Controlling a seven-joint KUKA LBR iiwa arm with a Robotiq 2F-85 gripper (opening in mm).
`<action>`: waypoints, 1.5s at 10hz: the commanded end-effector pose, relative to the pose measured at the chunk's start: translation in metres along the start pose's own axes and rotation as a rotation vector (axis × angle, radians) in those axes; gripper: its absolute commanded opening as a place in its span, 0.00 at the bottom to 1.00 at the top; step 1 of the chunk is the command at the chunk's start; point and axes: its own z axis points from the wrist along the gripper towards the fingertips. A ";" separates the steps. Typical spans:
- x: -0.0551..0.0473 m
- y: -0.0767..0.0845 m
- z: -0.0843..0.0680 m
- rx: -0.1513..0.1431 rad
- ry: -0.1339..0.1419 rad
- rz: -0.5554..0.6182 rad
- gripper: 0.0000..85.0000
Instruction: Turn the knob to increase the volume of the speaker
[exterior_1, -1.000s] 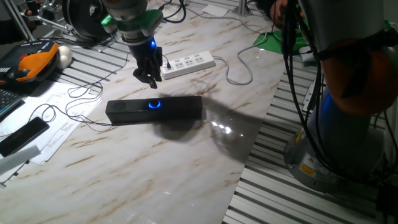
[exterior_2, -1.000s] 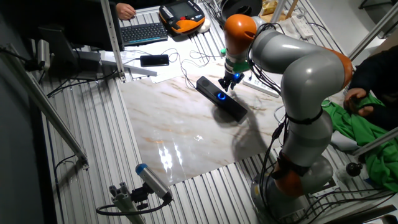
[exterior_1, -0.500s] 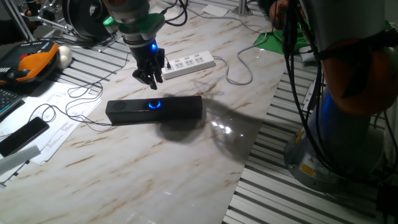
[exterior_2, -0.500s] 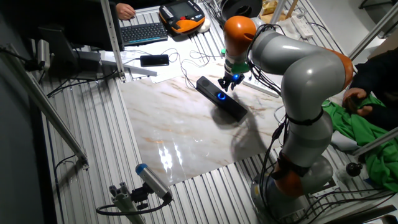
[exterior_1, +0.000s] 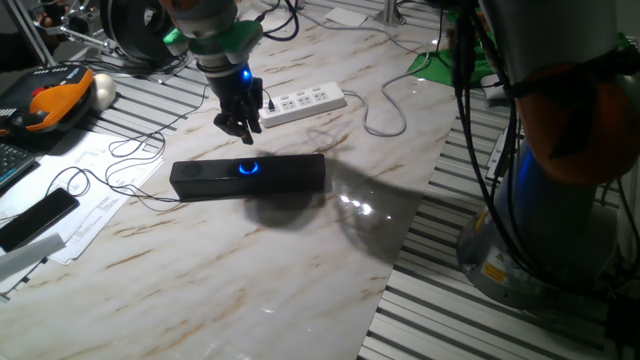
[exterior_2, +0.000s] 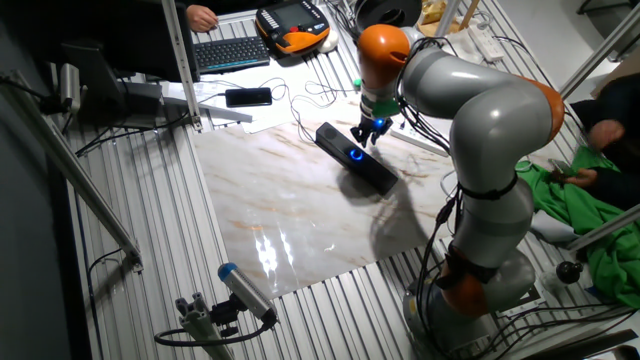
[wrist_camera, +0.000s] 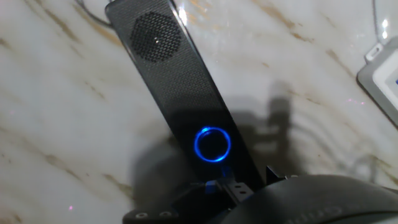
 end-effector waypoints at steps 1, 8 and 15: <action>0.000 0.000 0.000 0.007 -0.005 -0.071 0.40; 0.000 0.000 0.000 0.068 -0.055 -0.117 0.40; -0.003 0.003 0.001 -0.019 -0.044 -0.190 0.40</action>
